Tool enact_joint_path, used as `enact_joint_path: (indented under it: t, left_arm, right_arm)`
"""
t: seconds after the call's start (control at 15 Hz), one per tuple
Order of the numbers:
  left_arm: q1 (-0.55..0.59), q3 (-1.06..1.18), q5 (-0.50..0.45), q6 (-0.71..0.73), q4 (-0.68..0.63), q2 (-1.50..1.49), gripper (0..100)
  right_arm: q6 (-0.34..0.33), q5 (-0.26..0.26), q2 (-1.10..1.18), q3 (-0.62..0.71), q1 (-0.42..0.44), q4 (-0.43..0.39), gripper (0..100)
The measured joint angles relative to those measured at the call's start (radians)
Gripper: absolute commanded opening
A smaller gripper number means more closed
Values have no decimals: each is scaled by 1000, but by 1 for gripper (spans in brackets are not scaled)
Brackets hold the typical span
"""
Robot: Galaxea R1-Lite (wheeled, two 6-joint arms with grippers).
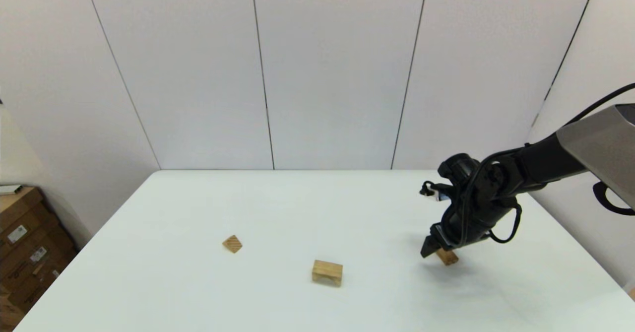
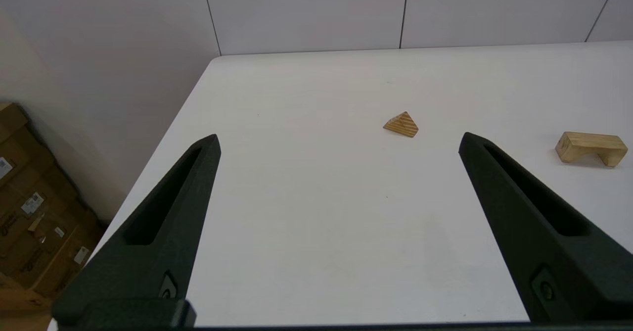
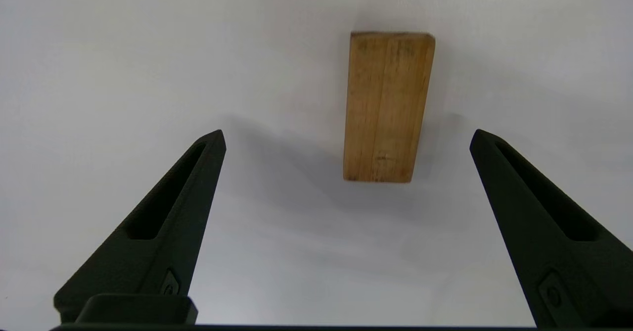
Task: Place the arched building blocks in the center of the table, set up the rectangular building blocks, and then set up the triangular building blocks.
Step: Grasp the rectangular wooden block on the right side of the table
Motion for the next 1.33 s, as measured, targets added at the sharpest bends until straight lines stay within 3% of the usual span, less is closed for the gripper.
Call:
enact_joint_path:
  t: [0.8, 1.33]
  left_arm:
    - [0, 0, 1, 0, 0, 0, 100]
    - [0, 0, 1, 0, 0, 0, 100]
  right_arm:
    - [-35, -18, 37, -33, 0, 6, 100]
    - [-49, -42, 47, -69, 0, 70, 100]
